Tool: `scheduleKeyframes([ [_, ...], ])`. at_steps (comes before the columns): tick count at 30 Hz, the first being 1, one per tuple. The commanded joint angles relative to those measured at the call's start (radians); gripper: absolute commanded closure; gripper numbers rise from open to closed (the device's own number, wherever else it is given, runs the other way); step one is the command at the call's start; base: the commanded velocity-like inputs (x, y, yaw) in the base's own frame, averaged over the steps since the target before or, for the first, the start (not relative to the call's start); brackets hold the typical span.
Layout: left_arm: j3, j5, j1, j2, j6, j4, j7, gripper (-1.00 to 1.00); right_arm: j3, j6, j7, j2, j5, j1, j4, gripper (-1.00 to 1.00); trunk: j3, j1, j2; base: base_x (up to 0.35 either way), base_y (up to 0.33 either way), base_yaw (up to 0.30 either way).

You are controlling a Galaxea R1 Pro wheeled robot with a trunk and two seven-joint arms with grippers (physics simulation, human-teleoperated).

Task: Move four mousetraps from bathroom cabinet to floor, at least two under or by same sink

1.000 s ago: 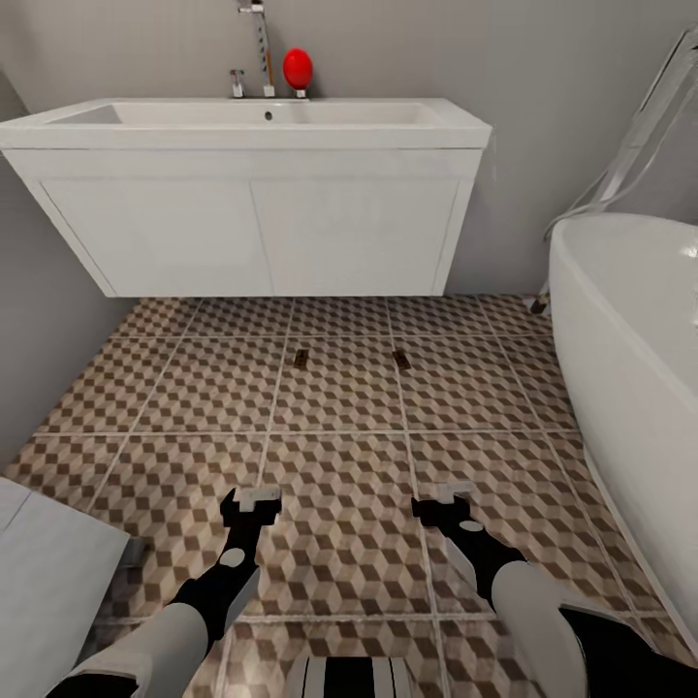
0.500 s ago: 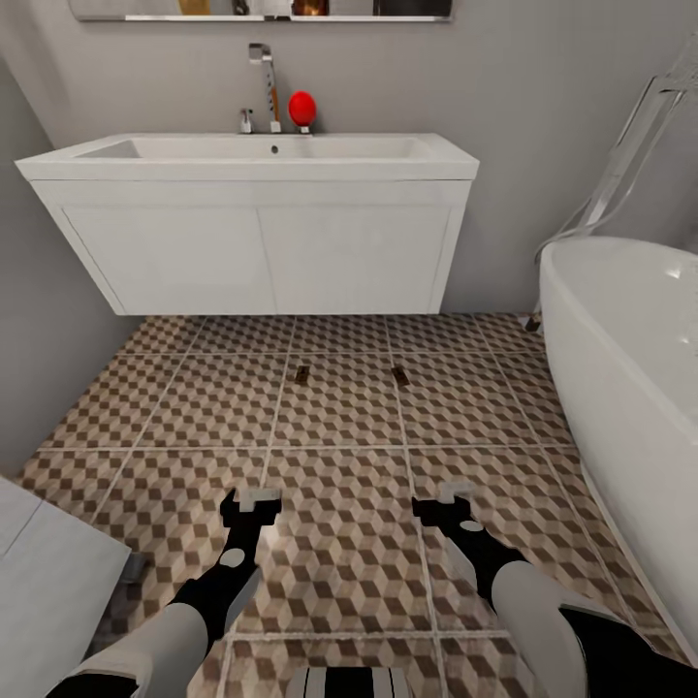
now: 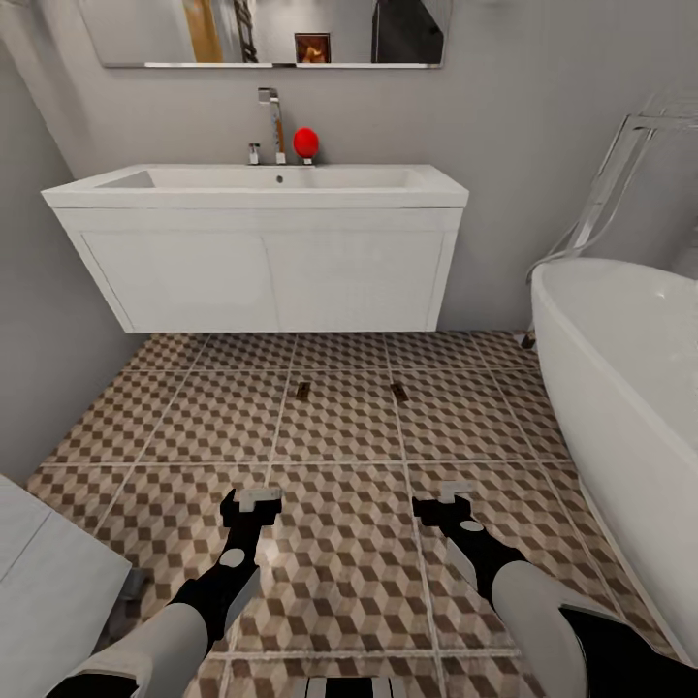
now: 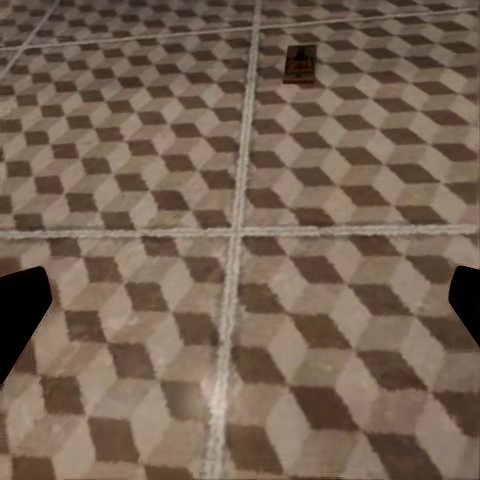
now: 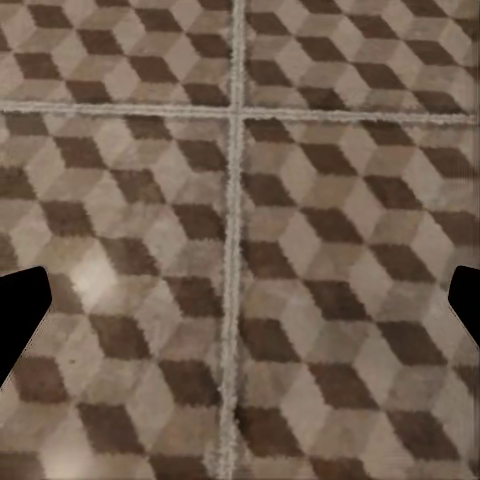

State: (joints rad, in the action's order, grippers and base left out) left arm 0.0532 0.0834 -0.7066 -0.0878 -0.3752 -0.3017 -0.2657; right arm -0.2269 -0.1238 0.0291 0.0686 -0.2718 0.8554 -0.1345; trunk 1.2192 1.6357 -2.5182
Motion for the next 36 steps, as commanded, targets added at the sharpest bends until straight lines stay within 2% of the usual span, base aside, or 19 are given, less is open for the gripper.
scheduleKeyframes([
  [1, 0.005, 0.009, -0.001, 0.000, -0.001, 0.001, -0.010, -1.00, -0.008, -0.003, 0.003, 0.001, -0.010, 0.001, 0.001, -1.00, -0.003, -0.001, 0.000, 0.000, 0.000, 0.000],
  [36, 0.008, 0.006, -0.001, 0.002, 0.007, 0.004, -0.001, -1.00, -0.008, -0.003, 0.003, -0.002, -0.012, 0.001, 0.004, -1.00, -0.139, -0.016, 0.008, 0.000, 0.000, 0.000],
])
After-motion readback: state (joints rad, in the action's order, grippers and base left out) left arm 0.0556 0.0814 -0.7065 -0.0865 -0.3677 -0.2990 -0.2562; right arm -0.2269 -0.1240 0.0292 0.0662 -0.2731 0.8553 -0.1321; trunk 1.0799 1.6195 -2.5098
